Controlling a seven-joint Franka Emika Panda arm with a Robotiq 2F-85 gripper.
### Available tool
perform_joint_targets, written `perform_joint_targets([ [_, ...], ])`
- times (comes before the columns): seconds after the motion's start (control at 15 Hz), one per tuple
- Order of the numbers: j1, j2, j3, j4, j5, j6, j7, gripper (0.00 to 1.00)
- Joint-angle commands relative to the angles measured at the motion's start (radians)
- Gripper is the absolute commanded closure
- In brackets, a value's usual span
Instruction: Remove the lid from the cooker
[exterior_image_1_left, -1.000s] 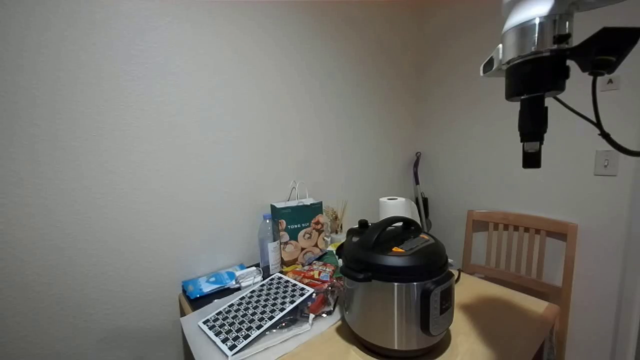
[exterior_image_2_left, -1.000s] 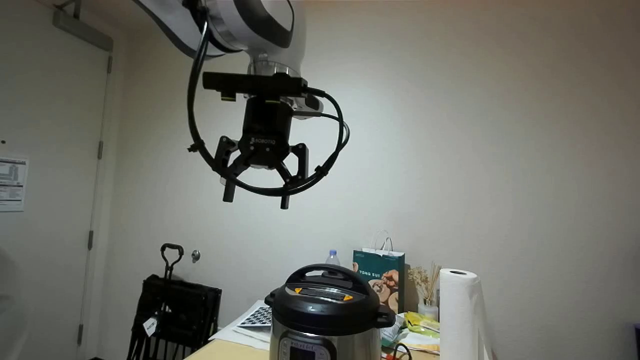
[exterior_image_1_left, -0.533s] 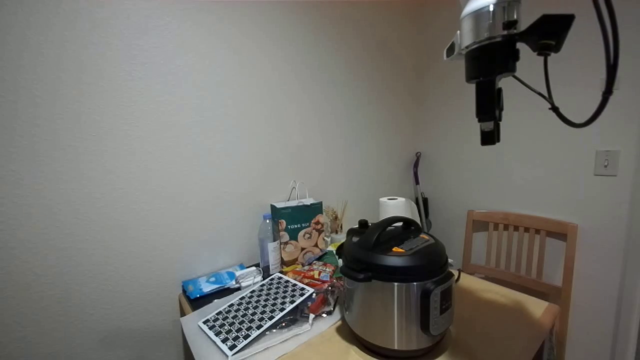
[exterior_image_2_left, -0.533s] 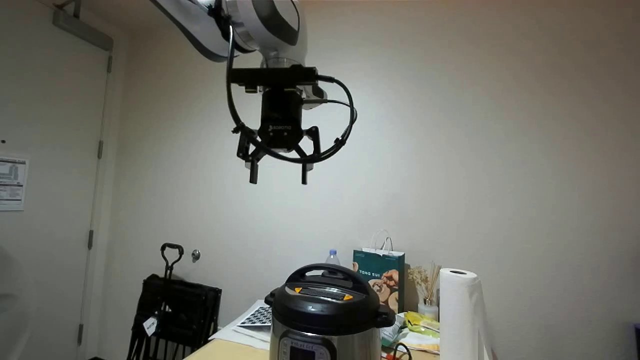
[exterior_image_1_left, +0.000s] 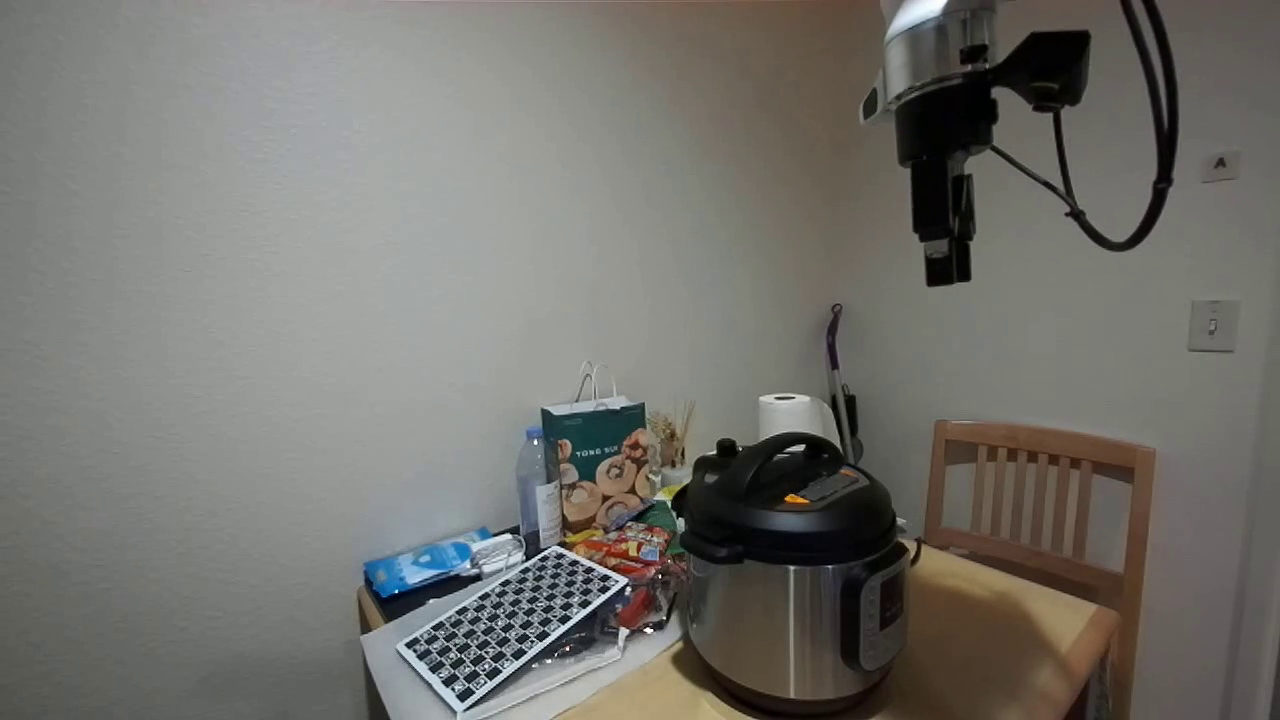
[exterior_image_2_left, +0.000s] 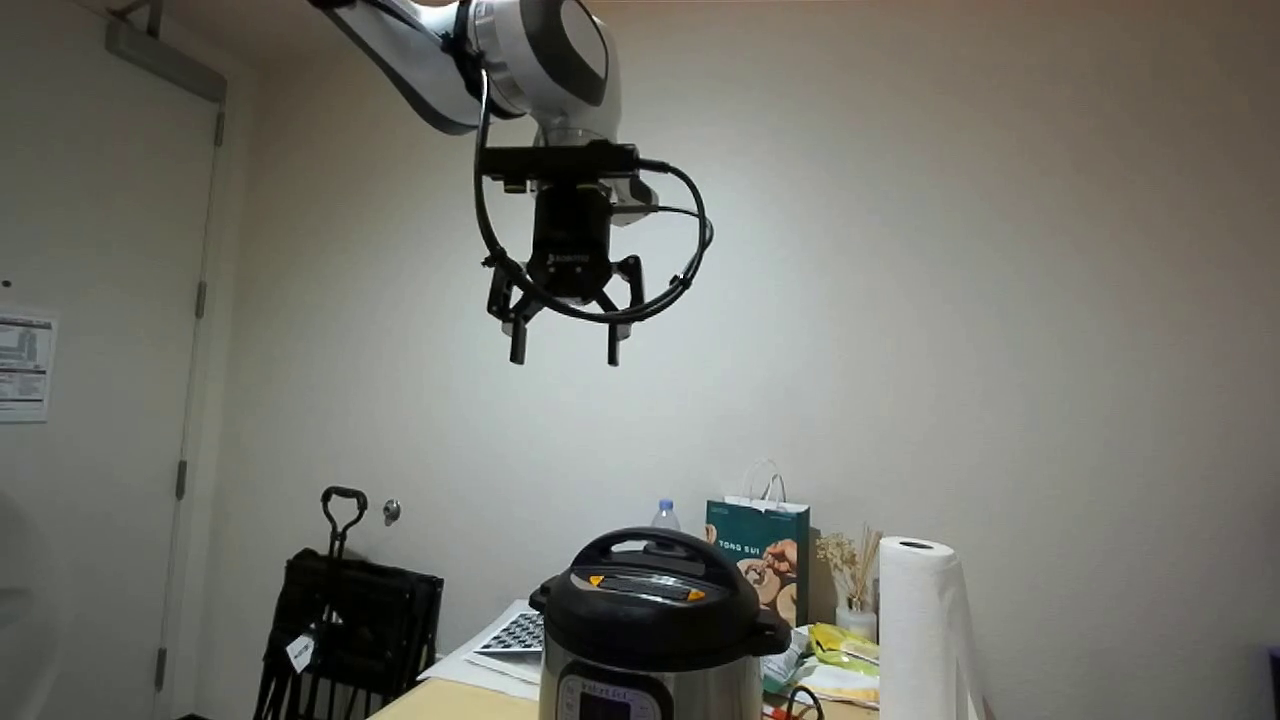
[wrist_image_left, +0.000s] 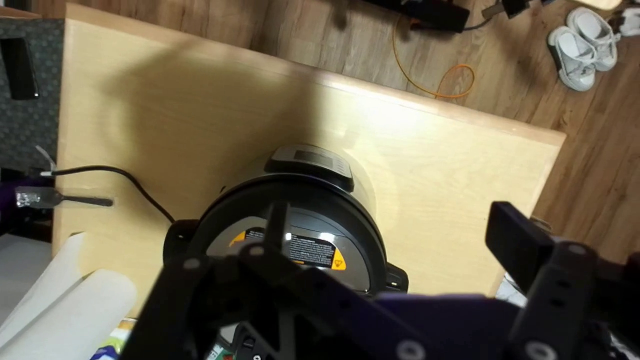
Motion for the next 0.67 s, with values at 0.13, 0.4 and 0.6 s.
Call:
perform_joint_targets([
  [0.13, -0.015, 0.113, 0.001, -0.001, 0.197, 0.117, 0.191, 0.00],
  [0.4, -0.020, 0.149, 0.015, -0.003, 0.200, 0.155, 0.210, 0.00],
  [0.6, -0.021, 0.199, 0.017, 0.000, 0.205, 0.180, 0.227, 0.00],
])
